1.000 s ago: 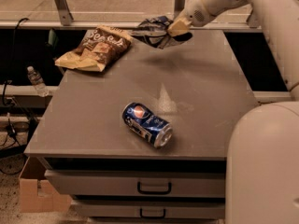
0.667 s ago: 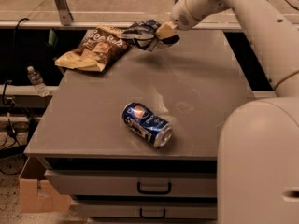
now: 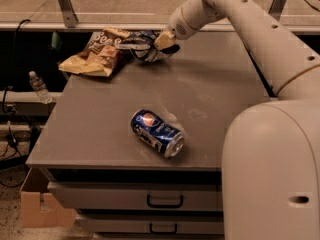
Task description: Move blue chip bag near brown chip bag
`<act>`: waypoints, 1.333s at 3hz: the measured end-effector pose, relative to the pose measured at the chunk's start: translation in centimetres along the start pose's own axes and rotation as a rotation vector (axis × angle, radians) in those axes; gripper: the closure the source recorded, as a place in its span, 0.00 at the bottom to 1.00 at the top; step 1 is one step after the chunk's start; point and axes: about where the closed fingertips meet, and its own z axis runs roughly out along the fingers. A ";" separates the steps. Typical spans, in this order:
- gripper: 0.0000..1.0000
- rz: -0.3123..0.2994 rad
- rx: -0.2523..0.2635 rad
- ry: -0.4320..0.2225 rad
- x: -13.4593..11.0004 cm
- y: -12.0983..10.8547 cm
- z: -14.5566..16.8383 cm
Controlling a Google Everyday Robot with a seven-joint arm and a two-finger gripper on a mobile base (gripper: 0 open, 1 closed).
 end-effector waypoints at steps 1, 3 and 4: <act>0.14 0.003 0.004 0.005 -0.3 -0.4 1.3; 0.00 0.037 0.062 -0.002 0.4 -2.5 -0.5; 0.00 0.101 0.095 -0.052 1.6 -2.8 -6.9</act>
Offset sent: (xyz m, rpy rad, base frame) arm 0.0305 0.0026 0.0020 -0.0052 -0.0263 -0.0365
